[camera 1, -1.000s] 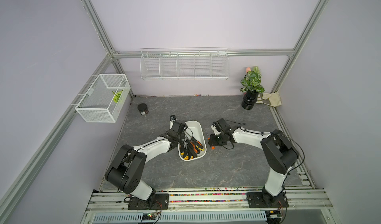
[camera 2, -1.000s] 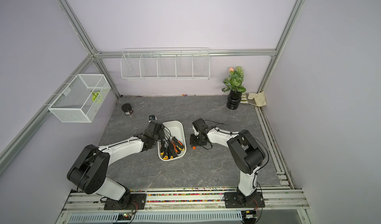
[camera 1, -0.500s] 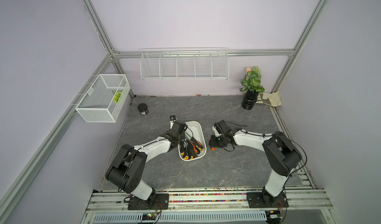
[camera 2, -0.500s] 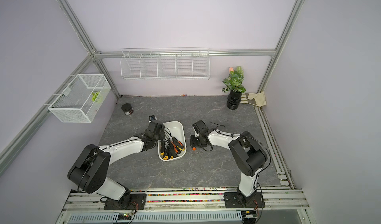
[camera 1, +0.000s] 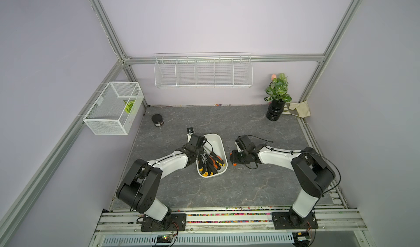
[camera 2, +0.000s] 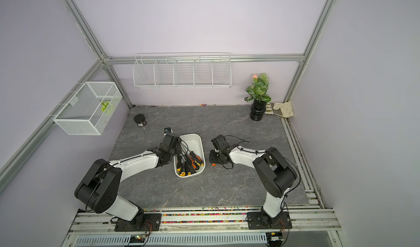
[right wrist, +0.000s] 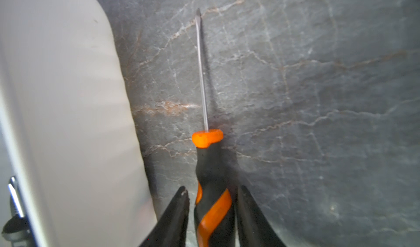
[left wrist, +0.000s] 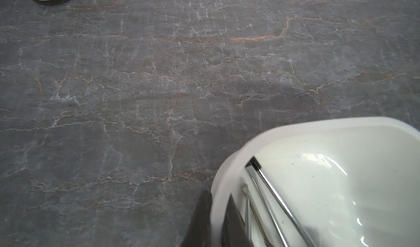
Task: Take out the screwdriver from the storage box
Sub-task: Place the screwdriver at the center of the board, then pick up the screwdriver from the storage box.
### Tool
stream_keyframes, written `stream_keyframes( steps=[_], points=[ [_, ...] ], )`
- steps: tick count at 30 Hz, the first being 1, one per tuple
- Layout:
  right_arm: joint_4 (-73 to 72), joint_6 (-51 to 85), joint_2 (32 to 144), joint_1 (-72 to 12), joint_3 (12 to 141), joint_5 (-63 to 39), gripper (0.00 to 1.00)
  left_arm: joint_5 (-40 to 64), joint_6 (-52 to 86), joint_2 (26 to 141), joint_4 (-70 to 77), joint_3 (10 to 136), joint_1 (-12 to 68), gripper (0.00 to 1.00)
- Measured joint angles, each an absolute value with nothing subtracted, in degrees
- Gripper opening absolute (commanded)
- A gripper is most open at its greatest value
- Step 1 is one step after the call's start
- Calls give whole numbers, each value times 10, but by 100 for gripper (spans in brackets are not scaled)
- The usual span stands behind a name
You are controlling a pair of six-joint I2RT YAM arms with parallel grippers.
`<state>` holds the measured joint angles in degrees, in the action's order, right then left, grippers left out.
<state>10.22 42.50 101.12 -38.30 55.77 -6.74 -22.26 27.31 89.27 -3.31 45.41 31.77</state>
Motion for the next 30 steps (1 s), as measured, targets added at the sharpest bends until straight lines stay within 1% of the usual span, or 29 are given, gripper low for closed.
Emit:
stream_keyframes(
  steps=[3,9,16,22,26,30],
  points=[
    [112,419,1010,-390,563,-58,50,-223,273,893,-33,454,318,0],
    [161,387,992,-404,593,-31,51,-223,273,893,-33,453,318,0],
    [240,332,937,-426,644,33,51,-222,275,893,-33,451,318,0],
    [289,270,921,-469,692,73,49,-222,277,891,-33,451,318,0],
    [294,224,920,-497,695,78,48,-220,277,889,-33,451,318,0],
    [294,178,914,-500,691,65,48,-220,277,888,-33,450,318,0]
  ],
)
